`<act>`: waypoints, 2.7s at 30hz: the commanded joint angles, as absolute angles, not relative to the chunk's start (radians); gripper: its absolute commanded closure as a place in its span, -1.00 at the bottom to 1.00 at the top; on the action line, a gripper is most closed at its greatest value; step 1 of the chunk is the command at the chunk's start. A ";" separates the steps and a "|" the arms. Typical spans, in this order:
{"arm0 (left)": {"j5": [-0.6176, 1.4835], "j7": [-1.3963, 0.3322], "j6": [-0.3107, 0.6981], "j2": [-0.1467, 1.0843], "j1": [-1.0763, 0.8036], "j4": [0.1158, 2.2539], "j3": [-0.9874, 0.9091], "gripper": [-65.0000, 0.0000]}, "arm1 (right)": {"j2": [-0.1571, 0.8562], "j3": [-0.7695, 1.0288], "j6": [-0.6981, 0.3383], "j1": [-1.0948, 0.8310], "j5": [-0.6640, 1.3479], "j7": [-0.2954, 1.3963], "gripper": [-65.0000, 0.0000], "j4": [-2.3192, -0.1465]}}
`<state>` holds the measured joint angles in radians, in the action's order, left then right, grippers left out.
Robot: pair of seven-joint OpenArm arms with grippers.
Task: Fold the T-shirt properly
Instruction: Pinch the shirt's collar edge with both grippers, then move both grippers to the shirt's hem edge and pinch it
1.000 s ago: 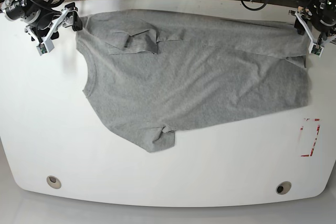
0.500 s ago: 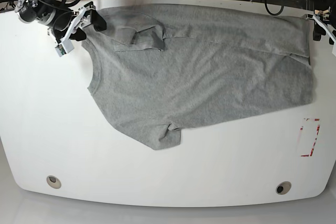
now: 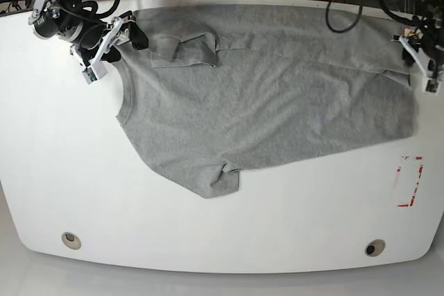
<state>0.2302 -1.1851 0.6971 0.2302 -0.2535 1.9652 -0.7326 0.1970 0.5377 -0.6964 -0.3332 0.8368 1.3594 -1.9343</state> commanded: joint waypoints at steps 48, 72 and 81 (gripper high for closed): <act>-0.145 -0.906 0.698 0.120 -0.249 1.808 -0.559 0.08 | 0.159 0.381 -0.698 -0.208 0.740 1.251 1.00 -1.926; -0.088 -0.911 0.698 0.122 -0.173 1.857 -0.717 0.08 | 0.245 0.524 -0.698 0.004 0.630 1.188 -0.27 -1.689; -0.041 -0.911 0.698 0.116 -0.091 1.902 -0.788 0.08 | 0.205 0.526 -0.698 0.266 0.318 1.170 -0.29 -1.497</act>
